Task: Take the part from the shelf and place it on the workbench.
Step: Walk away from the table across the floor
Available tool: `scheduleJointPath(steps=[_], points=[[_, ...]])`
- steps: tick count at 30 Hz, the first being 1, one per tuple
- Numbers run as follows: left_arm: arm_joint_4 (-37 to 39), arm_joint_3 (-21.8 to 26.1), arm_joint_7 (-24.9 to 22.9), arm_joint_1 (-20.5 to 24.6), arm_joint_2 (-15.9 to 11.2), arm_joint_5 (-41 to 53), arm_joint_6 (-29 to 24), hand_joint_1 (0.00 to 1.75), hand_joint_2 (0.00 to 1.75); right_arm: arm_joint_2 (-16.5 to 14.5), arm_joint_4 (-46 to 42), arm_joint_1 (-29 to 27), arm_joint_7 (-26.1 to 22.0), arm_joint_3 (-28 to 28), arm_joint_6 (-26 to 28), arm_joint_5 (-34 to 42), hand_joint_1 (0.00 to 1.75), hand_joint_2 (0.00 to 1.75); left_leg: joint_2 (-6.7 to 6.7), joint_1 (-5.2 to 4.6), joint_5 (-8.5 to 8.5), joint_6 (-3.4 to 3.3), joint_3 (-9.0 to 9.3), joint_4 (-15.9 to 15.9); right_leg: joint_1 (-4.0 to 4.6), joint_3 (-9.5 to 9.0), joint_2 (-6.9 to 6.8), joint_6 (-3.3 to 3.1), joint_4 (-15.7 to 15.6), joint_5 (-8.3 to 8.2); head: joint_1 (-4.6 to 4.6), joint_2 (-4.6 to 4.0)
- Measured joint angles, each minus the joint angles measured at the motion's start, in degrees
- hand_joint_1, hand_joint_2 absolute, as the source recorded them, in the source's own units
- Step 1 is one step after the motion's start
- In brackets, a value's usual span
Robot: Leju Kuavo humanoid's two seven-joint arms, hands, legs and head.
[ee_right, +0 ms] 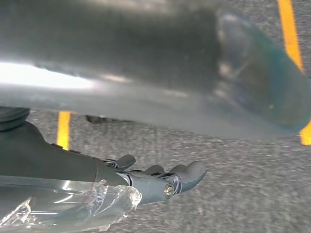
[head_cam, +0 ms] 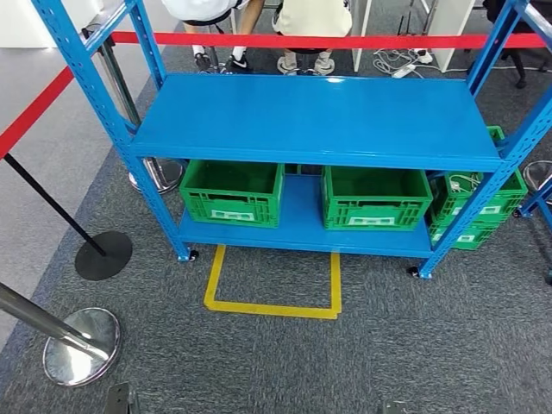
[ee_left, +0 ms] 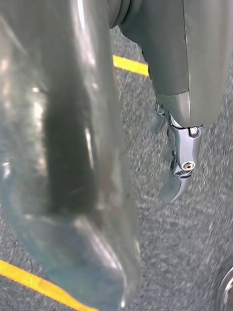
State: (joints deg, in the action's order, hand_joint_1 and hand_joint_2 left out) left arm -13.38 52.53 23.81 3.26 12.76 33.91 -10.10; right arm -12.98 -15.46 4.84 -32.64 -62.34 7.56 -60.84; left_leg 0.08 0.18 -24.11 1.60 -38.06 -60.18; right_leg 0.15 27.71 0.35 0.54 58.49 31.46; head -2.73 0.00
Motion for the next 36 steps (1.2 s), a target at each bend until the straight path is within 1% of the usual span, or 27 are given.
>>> scheduleJointPath(steps=[1,4,5,6,7,8,9,10,11,12,13,14,15,16,17,19,20,22,24,25,26,27,29,30,31,32,36], points=[[0.0,0.0,0.0,0.0,0.0,-0.1,0.0,0.00,0.00,0.0,0.0,0.0,0.0,0.0,0.0,0.0,0.00,0.00,0.10,-0.03,1.06,-0.19,0.27,1.6,0.13,-0.63,0.02,0.34,0.0,0.41,-0.03,0.01],[0.0,0.1,0.2,0.0,0.1,-0.3,0.1,0.00,0.00,0.0,-0.1,0.1,0.0,-0.1,0.0,0.0,0.00,0.00,-0.24,0.25,0.75,-1.03,1.88,2.6,0.30,-2.37,-0.03,1.34,0.1,0.74,0.27,0.01],[0.0,0.1,0.3,0.1,0.1,-0.3,0.1,0.00,0.00,0.0,-0.1,0.2,0.0,-0.1,0.0,0.0,0.00,0.00,-0.28,0.32,0.52,-1.38,2.62,2.7,0.26,-1.65,-0.05,1.63,1.7,0.75,0.51,0.01],[0.0,0.1,0.4,0.1,0.1,-0.3,0.1,0.00,0.00,0.0,-0.1,0.3,0.0,-0.1,0.0,0.0,0.00,0.00,-0.33,0.37,0.24,-1.62,3.33,2.7,0.22,0.03,-0.06,1.88,4.6,1.05,0.72,0.02],[0.0,0.1,0.4,0.1,0.1,-0.3,0.1,0.00,0.00,0.0,-0.1,0.4,0.0,-0.1,0.0,0.0,0.00,0.00,-0.34,0.35,-0.32,-1.78,3.89,2.7,0.18,2.47,-0.07,2.07,8.4,1.88,0.93,0.01],[0.0,0.2,0.4,0.1,0.1,-0.3,0.1,0.00,0.00,0.0,-0.1,0.4,0.0,-0.1,0.0,0.1,0.00,0.00,-0.39,0.33,-0.92,-1.86,4.44,2.7,0.19,5.30,-0.06,2.16,12.2,3.48,1.05,0.02],[0.0,0.3,0.4,0.1,0.1,-0.3,0.1,0.00,0.00,0.0,-0.1,0.3,0.0,-0.1,0.0,0.2,0.00,0.00,-0.49,0.31,-1.54,-1.88,5.07,2.7,0.22,7.78,-0.06,2.18,14.8,5.40,1.13,0.01],[0.0,0.4,0.4,0.0,0.1,-0.3,0.1,0.00,0.00,0.0,-0.1,0.2,0.0,-0.1,0.0,0.3,0.00,0.00,-0.60,0.29,-2.16,-1.91,5.84,2.7,0.24,9.50,-0.05,2.14,15.8,6.94,1.16,0.01],[0.0,0.5,0.5,0.0,0.1,-0.3,0.0,0.00,0.00,0.0,-0.1,0.1,0.1,-0.2,0.0,0.4,0.00,0.00,-0.73,0.27,-2.84,-1.92,6.78,2.7,0.27,10.38,-0.05,2.03,14.9,7.23,1.19,0.01],[0.0,0.6,0.4,0.0,0.1,-0.3,-0.1,0.00,0.00,0.0,-0.1,0.1,0.1,-0.2,0.0,0.5,0.00,0.00,-0.84,0.25,-3.55,-1.88,7.79,2.7,0.29,10.57,-0.04,1.88,12.5,5.79,1.23,0.01],[0.0,0.8,0.4,0.0,0.1,-0.3,-0.2,0.00,0.00,0.0,-0.1,0.0,0.1,-0.3,0.0,0.5,0.00,0.00,-0.90,0.23,-4.28,-1.78,8.62,2.7,0.31,10.38,-0.03,1.68,9.2,2.66,1.25,0.01],[0.0,0.9,0.3,0.0,0.1,-0.3,-0.3,0.00,0.00,0.0,-0.1,0.0,0.1,-0.3,0.0,0.6,0.00,0.00,-1.00,0.16,-5.07,-1.62,9.46,2.6,0.35,10.22,-0.05,1.44,6.0,-1.13,1.28,-0.01],[0.0,1.0,0.2,0.1,0.1,-0.3,-0.4,0.00,0.00,0.0,-0.1,0.0,0.2,-0.4,0.0,0.7,0.00,0.00,-1.09,0.07,-5.76,-1.37,9.96,2.5,0.40,9.89,-0.04,1.16,3.8,-4.33,1.31,-0.01],[0.0,1.1,0.1,0.1,0.1,-0.3,-0.5,0.00,0.00,0.0,-0.1,0.0,0.2,-0.4,0.0,0.7,0.00,0.00,-1.16,-0.01,-6.23,-1.07,10.30,2.5,0.47,9.77,-0.04,0.89,2.6,-6.52,1.24,-0.01],[0.0,1.2,0.1,0.2,0.1,-0.3,-0.6,0.00,0.00,0.0,-0.1,0.1,0.3,-0.5,0.0,0.8,0.00,0.00,-1.22,-0.09,-6.46,-0.76,10.61,2.4,0.54,9.69,-0.03,0.66,2.3,-7.27,1.21,-0.01],[0.0,1.4,0.0,0.3,0.1,-0.3,-0.7,0.00,0.00,0.0,-0.1,0.2,0.3,-0.6,0.0,0.8,0.00,0.00,-1.13,-0.13,-6.42,-0.19,10.47,1.9,0.36,9.19,0.06,0.22,2.0,-7.28,1.07,0.00],[0.0,1.4,0.0,0.4,0.1,-0.2,-0.8,0.00,0.00,0.0,-0.1,0.2,0.2,-0.6,0.1,0.8,0.00,0.00,-1.02,-0.13,-6.59,0.09,9.77,0.6,0.21,8.81,0.06,0.00,1.7,-7.19,0.99,0.00],[0.0,1.5,0.1,0.6,0.1,-0.2,-0.8,0.00,0.00,0.0,-0.1,0.4,0.2,-0.8,0.1,0.8,0.00,0.00,-0.81,-0.09,-8.50,0.66,6.55,-4.8,0.02,8.02,0.01,-0.44,1.2,-6.85,0.79,0.00],[0.0,1.5,0.1,0.6,0.1,-0.2,-0.8,0.00,0.00,0.0,-0.1,0.5,0.2,-0.8,0.1,0.8,0.00,0.00,-0.75,-0.03,-11.35,1.03,2.13,-11.3,0.01,7.53,0.00,-0.73,1.1,-6.39,0.69,0.00],[0.0,1.5,0.1,0.5,0.1,-0.2,-0.8,0.00,0.00,0.0,-0.1,0.5,0.2,-0.9,0.1,0.8,0.00,0.00,-0.74,-0.03,-11.70,1.08,0.60,-12.8,0.01,7.28,0.04,-0.79,1.1,-6.14,0.68,0.00],[0.0,1.5,0.2,0.5,0.1,-0.2,-0.8,0.00,0.00,0.0,-0.1,0.5,0.2,-0.9,0.2,0.9,0.00,0.00,-0.74,-0.04,-10.83,1.04,-0.10,-12.7,0.01,6.98,0.10,-0.82,1.1,-5.90,0.68,0.00],[0.0,1.6,0.2,0.5,0.1,-0.2,-0.8,0.00,0.44,0.0,-0.1,0.5,0.2,-0.9,0.2,0.9,0.00,0.44,-0.74,-0.05,-8.67,0.91,0.24,-10.5,0.01,6.61,0.16,-0.78,1.1,-5.67,0.68,0.00],[0.0,1.8,0.2,0.6,0.1,-0.2,-0.8,0.00,1.31,0.0,-0.1,0.5,0.2,-1.1,0.3,1.0,0.00,1.31,-0.65,-0.10,-3.54,0.53,2.45,-3.3,0.08,5.98,0.22,-0.56,1.1,-5.24,0.69,0.00],[0.0,1.9,0.2,0.7,0.1,-0.2,-0.9,0.00,1.75,0.0,-0.1,0.6,0.2,-1.2,0.4,1.0,0.00,1.75,-0.60,-0.15,-2.21,0.30,3.39,-0.2,0.17,5.90,0.22,-0.36,1.1,-5.09,0.67,0.00],[0.0,2.0,0.2,0.7,0.1,-0.2,-0.9,0.00,1.75,0.0,-0.2,0.6,0.2,-1.3,0.5,1.1,0.00,1.75,-0.57,-0.19,-1.44,0.08,3.91,1.7,0.27,5.94,0.23,-0.12,1.1,-5.00,0.69,0.00],[0.0,2.1,0.2,0.7,0.1,-0.2,-0.9,0.00,1.75,0.0,-0.2,0.7,0.2,-1.4,0.6,1.2,0.00,1.75,-0.57,-0.20,-1.33,0.00,4.05,2.6,0.41,6.03,0.21,0.00,1.0,-4.92,0.66,0.00],[0.0,2.7,-1.5,0.6,0.1,1.2,-1.8,0.00,1.75,0.0,-0.2,0.8,0.2,-1.8,0.9,0.9,0.00,1.75,-0.72,-0.19,-0.66,0.09,4.18,3.1,0.58,5.82,0.14,-1.17,0.4,-5.11,0.70,0.00]])
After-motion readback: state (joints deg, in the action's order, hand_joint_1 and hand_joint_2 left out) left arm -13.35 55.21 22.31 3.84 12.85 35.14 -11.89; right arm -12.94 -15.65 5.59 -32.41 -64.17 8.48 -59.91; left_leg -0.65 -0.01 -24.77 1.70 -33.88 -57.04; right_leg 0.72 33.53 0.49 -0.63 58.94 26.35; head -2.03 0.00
